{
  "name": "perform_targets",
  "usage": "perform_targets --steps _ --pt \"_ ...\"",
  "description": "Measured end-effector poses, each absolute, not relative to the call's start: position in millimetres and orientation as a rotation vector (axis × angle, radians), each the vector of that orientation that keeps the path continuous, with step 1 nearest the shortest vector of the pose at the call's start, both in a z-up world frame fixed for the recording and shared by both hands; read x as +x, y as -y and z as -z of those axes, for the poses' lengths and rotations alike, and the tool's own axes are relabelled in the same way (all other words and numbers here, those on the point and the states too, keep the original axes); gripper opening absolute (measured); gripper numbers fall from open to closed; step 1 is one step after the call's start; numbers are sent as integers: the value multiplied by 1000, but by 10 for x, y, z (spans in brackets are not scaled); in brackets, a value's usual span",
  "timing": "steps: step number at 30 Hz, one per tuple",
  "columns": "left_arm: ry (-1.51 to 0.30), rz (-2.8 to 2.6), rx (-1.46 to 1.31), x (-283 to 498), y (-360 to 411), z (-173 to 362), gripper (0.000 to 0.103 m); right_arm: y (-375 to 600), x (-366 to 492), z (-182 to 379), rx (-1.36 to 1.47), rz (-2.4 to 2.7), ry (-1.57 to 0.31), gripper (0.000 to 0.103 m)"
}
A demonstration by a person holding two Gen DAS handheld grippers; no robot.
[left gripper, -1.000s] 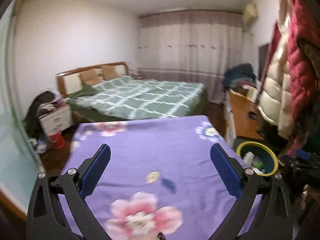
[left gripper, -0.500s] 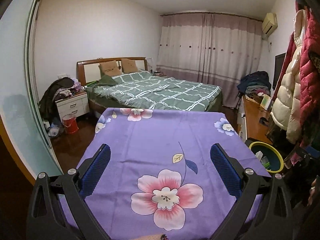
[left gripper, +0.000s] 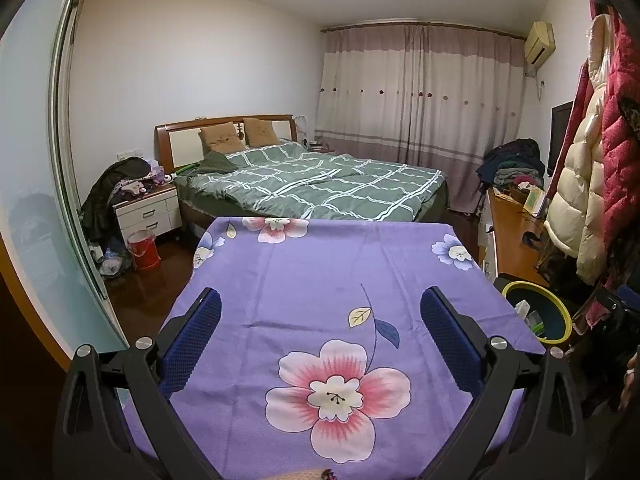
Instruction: Collect trash
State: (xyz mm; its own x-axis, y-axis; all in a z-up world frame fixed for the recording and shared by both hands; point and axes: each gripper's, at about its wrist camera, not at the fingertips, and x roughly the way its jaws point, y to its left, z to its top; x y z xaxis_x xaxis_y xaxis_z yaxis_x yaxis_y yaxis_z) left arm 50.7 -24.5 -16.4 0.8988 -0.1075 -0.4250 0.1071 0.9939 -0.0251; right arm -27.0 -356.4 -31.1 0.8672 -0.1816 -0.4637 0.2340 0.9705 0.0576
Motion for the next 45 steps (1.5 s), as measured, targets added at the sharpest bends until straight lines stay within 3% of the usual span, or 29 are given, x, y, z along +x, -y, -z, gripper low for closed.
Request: perform_targets --steps 45 --pt "-493 136 -15 624 233 302 98 3556 -133 443 119 192 -503 87"
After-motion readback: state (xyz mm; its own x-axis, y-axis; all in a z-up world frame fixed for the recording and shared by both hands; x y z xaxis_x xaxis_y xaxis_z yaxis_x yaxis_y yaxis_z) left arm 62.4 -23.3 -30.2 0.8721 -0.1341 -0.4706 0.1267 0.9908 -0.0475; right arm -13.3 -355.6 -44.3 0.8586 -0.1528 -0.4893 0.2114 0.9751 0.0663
